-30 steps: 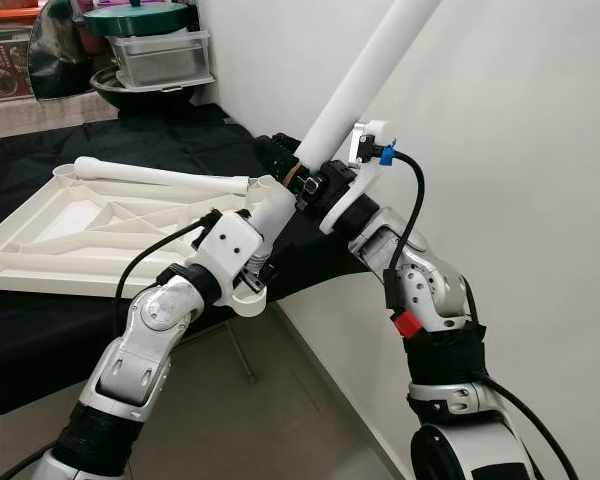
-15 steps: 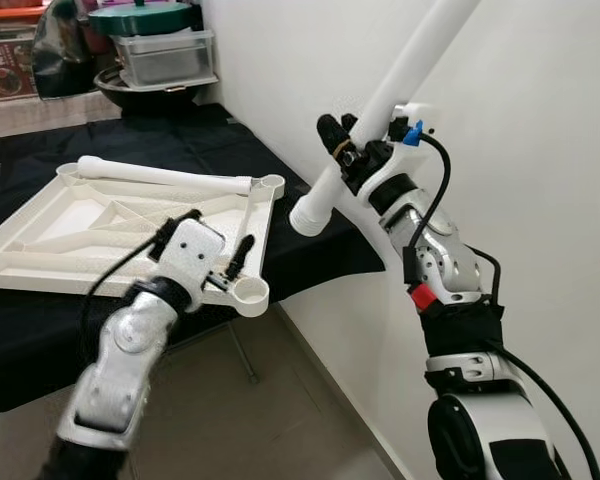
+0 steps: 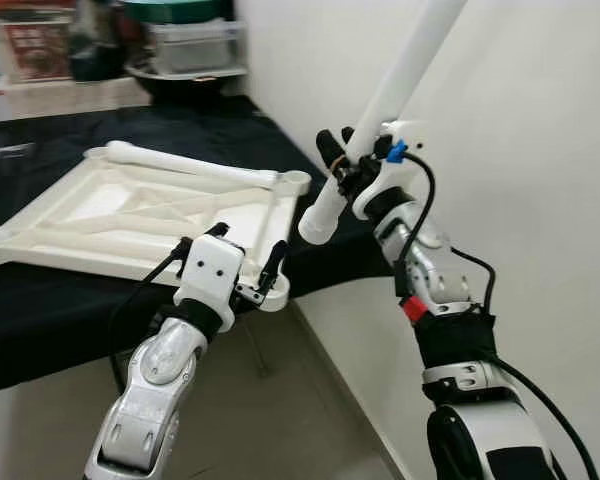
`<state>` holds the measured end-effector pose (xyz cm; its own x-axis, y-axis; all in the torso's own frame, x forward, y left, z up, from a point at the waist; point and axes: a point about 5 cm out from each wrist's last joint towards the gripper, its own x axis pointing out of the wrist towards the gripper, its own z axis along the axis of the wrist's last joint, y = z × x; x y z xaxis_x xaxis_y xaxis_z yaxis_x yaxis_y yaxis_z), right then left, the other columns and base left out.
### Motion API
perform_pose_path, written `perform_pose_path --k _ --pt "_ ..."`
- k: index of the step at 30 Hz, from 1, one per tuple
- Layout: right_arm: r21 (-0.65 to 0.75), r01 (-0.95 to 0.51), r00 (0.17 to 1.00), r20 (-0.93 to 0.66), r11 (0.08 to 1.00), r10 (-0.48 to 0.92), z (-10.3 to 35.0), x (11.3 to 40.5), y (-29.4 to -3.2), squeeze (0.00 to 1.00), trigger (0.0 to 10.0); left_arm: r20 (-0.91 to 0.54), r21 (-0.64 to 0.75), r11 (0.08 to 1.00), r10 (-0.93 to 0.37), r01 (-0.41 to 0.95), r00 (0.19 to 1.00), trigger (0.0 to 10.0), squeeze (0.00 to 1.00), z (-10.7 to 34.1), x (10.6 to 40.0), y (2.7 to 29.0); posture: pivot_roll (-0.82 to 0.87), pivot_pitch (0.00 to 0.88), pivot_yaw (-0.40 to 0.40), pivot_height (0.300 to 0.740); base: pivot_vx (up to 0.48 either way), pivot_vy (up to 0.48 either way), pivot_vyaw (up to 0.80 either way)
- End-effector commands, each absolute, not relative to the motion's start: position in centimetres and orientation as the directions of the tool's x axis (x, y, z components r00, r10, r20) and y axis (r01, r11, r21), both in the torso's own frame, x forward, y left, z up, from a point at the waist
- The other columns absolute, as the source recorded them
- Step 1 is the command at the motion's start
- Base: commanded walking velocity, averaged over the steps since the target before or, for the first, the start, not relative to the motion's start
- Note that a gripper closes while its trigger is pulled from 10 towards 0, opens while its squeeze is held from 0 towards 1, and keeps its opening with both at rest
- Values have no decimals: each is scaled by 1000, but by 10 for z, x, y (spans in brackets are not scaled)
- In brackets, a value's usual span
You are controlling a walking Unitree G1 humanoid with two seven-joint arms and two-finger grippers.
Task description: Building children table
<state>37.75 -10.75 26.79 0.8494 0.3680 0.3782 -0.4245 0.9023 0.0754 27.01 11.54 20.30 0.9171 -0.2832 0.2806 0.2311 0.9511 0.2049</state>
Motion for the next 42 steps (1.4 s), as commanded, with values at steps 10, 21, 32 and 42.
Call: perform_pose_path --k 10,21,32,42 --pt "19 -357 858 402 934 319 273 378 -110 0 10000 301 142 981 -168 130 939 10000 0 211 271 128 87 16 -57 740 0 0 800" --pt "53 -355 857 417 933 302 270 374 -108 0 10000 359 92 996 -44 12 932 10000 0 227 280 145 83 0 -51 740 81 0 406" --pt "43 -364 850 424 930 313 272 375 -107 0 10000 370 73 997 -44 18 928 10000 0 232 284 145 83 0 -57 740 331 0 0" --pt "30 -370 844 429 929 322 274 375 -105 0 10000 361 66 998 -39 16 932 10000 0 231 287 141 81 6 -54 740 68 0 0"
